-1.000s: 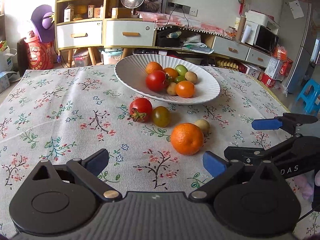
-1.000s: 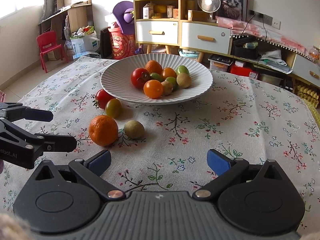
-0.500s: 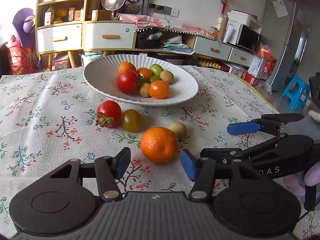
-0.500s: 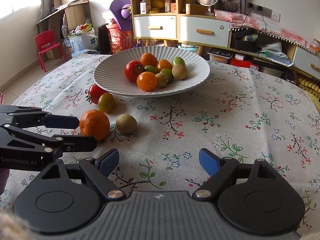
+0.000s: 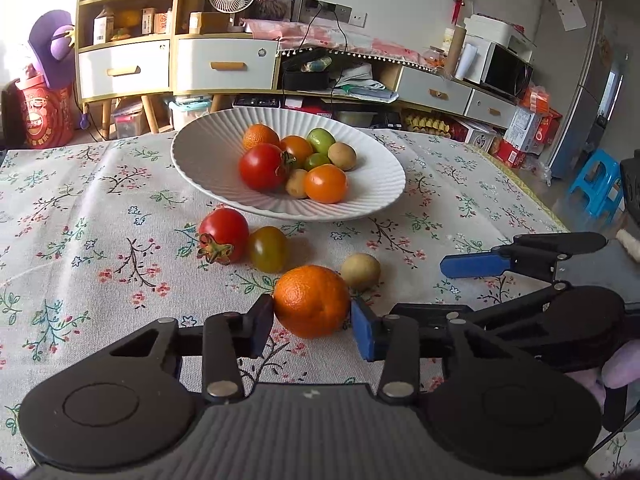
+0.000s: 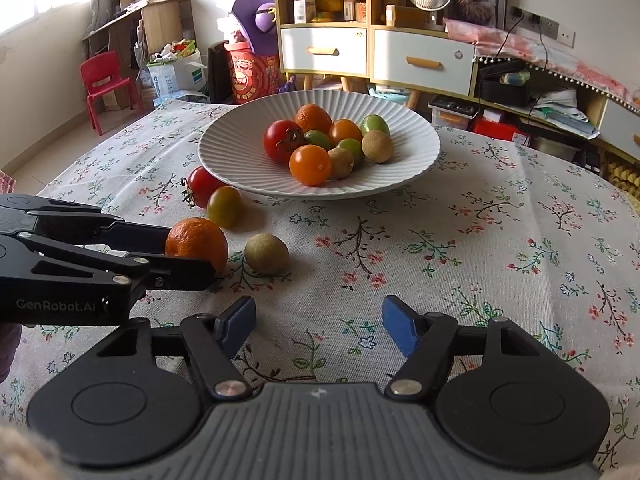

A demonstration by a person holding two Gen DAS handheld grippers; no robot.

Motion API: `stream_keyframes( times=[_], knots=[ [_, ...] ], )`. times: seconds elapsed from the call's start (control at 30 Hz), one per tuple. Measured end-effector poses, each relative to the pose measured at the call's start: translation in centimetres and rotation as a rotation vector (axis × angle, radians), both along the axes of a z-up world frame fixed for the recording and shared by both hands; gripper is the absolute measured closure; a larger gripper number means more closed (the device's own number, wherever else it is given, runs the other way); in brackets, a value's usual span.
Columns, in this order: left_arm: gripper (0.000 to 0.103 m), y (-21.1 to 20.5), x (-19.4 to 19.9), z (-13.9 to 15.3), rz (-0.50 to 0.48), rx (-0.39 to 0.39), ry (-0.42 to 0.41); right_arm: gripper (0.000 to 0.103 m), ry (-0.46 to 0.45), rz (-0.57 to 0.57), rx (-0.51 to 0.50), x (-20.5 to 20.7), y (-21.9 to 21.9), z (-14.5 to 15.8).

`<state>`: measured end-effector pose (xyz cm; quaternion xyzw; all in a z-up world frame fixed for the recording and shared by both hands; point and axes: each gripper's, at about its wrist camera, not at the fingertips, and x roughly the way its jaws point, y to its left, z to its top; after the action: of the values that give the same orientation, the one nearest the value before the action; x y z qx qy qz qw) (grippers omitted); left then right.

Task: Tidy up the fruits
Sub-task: 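Grasp a mandarin with the left gripper while the right grasps a brown kiwi, then carry the mandarin and kiwi in both grippers over the white bowl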

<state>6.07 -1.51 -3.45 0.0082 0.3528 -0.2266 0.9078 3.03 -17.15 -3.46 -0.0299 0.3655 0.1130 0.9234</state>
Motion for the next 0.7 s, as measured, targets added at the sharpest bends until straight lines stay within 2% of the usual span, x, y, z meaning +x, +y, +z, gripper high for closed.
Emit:
stream_keyframes(
  times=[0.13, 0.23, 0.7],
  knots=[
    [0.066, 1.0, 0.0, 0.3, 0.017, 0.028, 0.022, 0.038, 0.005, 0.005, 0.01, 0.1, 0.2, 0.0],
    [0.066, 1.8, 0.2, 0.4, 0.042, 0.018, 0.047, 0.039, 0.001, 0.009, 0.011, 0.3, 0.5, 0.0],
    [0.066, 3.2, 0.3, 0.8, 0.072, 0.028, 0.095, 0.057, -0.018, 0.013, 0.032, 1.4, 2.0, 0.2]
  ],
)
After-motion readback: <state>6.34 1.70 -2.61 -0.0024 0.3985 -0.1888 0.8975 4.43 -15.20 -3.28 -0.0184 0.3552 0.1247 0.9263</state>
